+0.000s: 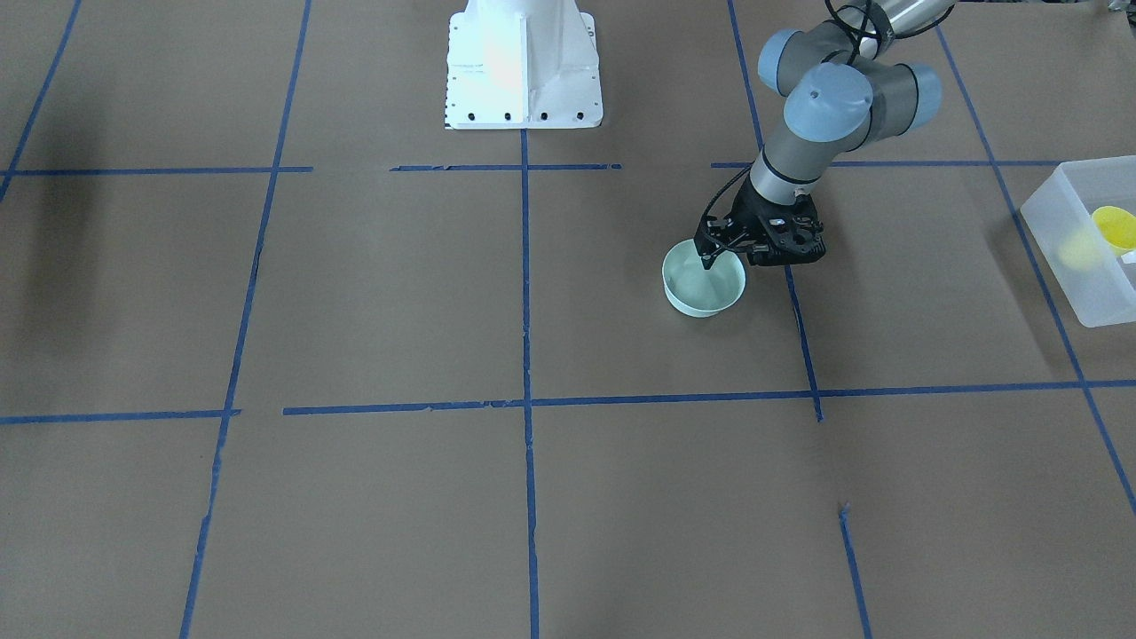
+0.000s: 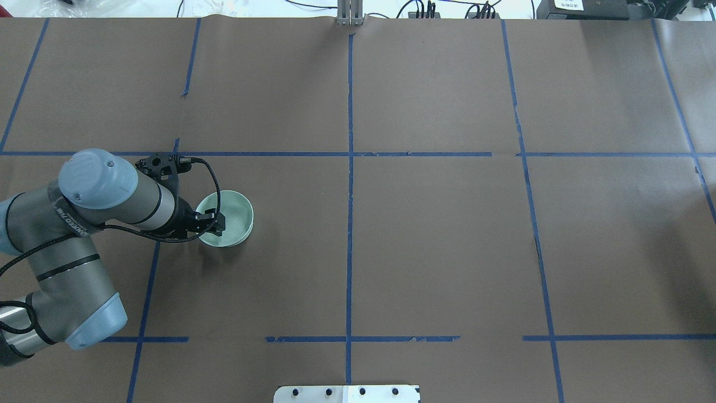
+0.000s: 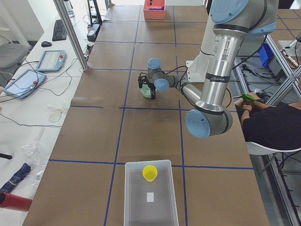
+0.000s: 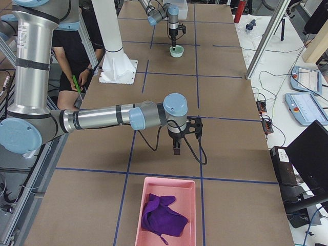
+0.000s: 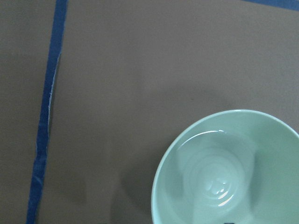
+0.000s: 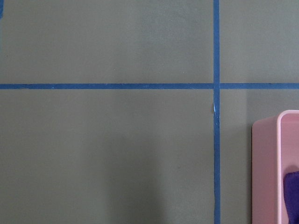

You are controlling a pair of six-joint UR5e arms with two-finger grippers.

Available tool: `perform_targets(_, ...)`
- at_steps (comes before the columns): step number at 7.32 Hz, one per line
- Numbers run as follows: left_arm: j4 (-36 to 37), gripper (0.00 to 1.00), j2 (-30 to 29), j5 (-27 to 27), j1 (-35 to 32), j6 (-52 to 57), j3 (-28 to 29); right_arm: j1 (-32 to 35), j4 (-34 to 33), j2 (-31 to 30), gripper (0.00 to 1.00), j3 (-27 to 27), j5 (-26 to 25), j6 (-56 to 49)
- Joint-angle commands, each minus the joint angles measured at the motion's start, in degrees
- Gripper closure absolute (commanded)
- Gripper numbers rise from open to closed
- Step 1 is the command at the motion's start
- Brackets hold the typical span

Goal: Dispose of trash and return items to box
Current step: 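Grasp the green bowl rim with the left gripper and lift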

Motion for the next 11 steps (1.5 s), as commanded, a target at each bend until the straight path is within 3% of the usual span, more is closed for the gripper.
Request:
perform_targets(1,0.0,0.78,-0.5,0.2,0.1,0.0,0.8,0.0,0.1,0.3,0.0,-0.1,0.0,-0.1)
perform_targets(2,0.0,1.0,-0.4,0.2,0.1,0.0,0.7,0.0,0.1,0.4,0.0,-0.1,0.0,-0.1)
perform_targets(6,3.2,1.0,0.8,-0.4,-2.8,0.7,-5.5,0.1,0.2,0.6,0.0,0.3,0.2,-0.1)
perform_targets(9,12.8,1.0,1.6,-1.8,-16.0,13.0,-12.5,0.1,0.2,0.7,0.0,0.3,0.2,-0.3)
perform_targets(11,13.3,1.0,5.6,-2.3,-22.6,24.2,-12.9,0.0,0.2,0.9,0.0,0.2,0.2,-0.3)
